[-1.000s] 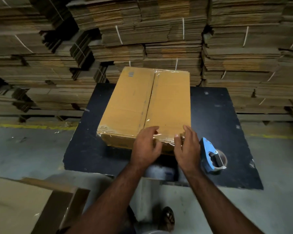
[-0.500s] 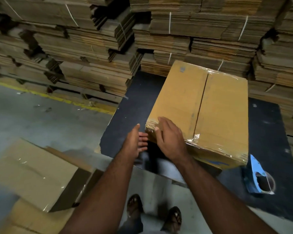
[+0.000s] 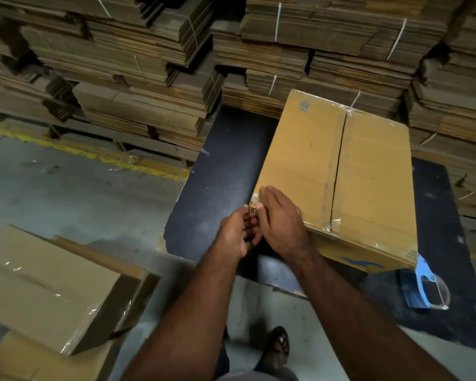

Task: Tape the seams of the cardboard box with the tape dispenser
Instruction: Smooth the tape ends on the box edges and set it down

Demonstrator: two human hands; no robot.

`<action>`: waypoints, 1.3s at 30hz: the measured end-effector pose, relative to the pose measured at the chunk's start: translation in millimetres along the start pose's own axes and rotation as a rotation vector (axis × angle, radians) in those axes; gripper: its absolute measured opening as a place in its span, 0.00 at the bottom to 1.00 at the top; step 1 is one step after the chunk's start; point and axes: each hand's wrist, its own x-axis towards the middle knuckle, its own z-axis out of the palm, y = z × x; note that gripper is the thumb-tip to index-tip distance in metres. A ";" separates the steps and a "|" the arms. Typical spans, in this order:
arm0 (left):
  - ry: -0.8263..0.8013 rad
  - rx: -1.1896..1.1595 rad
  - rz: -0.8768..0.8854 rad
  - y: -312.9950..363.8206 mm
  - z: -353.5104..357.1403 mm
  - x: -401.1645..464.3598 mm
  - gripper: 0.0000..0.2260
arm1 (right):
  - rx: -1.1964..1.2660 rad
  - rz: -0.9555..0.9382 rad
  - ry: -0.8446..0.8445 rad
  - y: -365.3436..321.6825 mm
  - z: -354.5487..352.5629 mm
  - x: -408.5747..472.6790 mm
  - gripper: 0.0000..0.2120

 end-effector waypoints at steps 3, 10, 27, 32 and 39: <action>0.044 -0.011 0.072 2.3 -1.0 6.8 0.08 | -0.042 0.018 0.026 -3.4 1.4 3.2 0.21; 0.204 0.002 0.259 -11.4 1.4 18.4 0.08 | -0.218 0.030 0.003 -3.2 11.4 5.9 0.21; -0.049 0.099 0.619 -30.5 2.0 6.9 0.20 | -0.254 -0.067 0.048 13.7 28.1 -0.1 0.31; -0.115 0.385 0.439 -7.7 7.7 21.1 0.28 | -0.213 -0.065 0.011 12.9 22.0 -0.1 0.34; -0.249 1.144 1.209 10.1 -6.6 30.5 0.24 | -0.007 -0.071 0.091 49.3 -7.0 -0.3 0.24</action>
